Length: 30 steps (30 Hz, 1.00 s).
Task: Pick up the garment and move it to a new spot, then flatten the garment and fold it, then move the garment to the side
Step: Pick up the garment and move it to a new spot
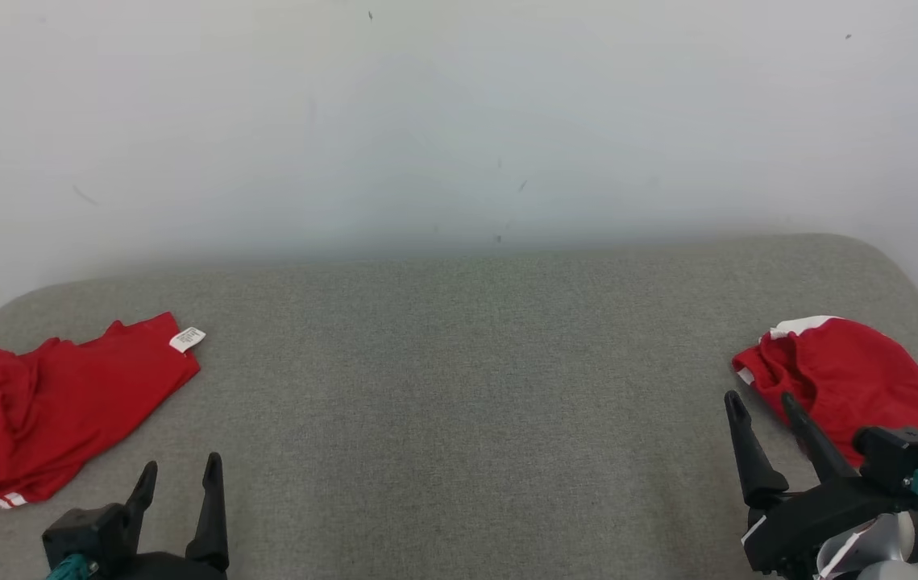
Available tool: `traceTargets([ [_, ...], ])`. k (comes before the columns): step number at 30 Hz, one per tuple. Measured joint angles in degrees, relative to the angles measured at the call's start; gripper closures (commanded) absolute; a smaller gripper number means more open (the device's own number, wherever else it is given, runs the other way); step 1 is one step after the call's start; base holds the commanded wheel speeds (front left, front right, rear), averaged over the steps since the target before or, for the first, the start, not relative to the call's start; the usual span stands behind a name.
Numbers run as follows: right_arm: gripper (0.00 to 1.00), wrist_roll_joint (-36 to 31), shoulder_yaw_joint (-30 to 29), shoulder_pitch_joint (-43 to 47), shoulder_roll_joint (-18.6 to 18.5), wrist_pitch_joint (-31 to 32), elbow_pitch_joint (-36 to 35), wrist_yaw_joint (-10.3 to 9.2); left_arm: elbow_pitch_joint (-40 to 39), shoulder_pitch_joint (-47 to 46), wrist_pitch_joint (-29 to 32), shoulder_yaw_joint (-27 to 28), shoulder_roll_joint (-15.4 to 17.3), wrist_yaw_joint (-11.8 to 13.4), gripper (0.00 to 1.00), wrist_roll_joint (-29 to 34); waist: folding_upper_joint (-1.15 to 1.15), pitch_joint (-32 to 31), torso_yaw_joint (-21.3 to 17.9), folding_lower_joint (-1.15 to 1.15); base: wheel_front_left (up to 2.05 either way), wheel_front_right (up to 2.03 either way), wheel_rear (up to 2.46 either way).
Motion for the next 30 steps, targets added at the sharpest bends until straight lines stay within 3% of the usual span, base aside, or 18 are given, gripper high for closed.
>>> traceTargets([
  [6, 0.00, 0.22, 1.69, -1.33, 0.54, 0.66, 1.12, 0.75, 0.67, 1.33, 1.12, 0.52, -0.51, 0.02, 0.00, -1.70, 0.00, 0.34, 0.92, 0.00, 0.00, 0.00, 0.00],
  [30, 0.00, 0.22, 1.79, -1.30, 0.53, 0.66, 1.69, 0.74, 0.60, 1.48, 0.88, 1.37, -0.62, 0.05, 0.00, -2.12, 0.00, 0.91, 1.30, 0.00, 0.00, 0.00, 0.00],
])
